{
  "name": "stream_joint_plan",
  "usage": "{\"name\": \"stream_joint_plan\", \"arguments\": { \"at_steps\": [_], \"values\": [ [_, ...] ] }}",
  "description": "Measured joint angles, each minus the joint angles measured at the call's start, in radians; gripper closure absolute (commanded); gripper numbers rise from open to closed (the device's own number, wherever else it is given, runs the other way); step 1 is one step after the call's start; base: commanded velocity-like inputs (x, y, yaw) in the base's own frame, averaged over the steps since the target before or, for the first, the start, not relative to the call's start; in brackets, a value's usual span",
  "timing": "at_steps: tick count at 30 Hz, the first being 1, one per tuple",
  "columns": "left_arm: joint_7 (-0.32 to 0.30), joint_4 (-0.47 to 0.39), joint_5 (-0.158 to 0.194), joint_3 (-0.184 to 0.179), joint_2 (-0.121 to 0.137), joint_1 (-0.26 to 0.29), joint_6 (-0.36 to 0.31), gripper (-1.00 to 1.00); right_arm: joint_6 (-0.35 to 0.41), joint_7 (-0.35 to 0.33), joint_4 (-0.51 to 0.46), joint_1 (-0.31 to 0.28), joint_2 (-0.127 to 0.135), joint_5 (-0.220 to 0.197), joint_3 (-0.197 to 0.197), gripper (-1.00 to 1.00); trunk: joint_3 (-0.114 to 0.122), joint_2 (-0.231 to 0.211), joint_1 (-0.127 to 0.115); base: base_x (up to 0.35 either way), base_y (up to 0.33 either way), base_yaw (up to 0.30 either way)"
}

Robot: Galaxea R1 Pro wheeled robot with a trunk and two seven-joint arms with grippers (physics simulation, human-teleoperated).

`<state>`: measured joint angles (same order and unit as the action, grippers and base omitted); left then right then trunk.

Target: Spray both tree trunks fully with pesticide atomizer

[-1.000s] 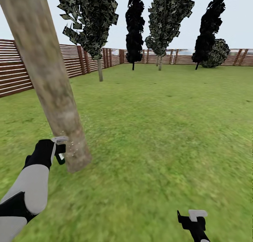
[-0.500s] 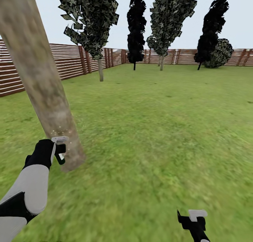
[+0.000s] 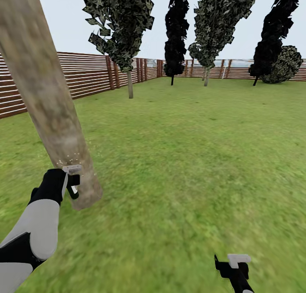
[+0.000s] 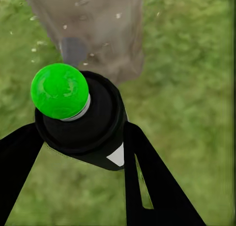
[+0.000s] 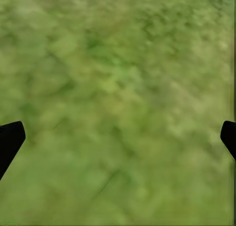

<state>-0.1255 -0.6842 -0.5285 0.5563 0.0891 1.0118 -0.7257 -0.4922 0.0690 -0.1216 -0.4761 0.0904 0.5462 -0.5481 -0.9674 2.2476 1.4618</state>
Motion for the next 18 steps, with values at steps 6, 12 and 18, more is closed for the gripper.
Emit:
{"name": "stream_joint_plan", "arguments": {
  "at_steps": [6, 12, 18],
  "values": [
    [0.000, 0.000, 0.001, 0.004, 0.001, 0.000, 0.000, 1.00, 0.000, 0.000, 0.000, 0.000, 0.000, 0.000, 0.000, -1.00, 0.000, 0.000, 0.000, 0.200, -0.227, 0.000],
    [0.000, 0.000, 0.001, 0.006, 0.001, -0.001, 0.001, 1.00, 0.000, 0.000, 0.000, 0.000, 0.000, 0.000, 0.000, -1.00, 0.000, 0.000, 0.000, 0.198, -0.227, 0.054],
    [0.005, 0.003, -0.003, 0.007, 0.004, -0.010, 0.005, 1.00, 0.000, 0.000, 0.000, 0.000, -0.001, 0.000, 0.000, -1.00, 0.000, 0.000, 0.000, 0.141, -0.243, 0.265]
  ]
}}
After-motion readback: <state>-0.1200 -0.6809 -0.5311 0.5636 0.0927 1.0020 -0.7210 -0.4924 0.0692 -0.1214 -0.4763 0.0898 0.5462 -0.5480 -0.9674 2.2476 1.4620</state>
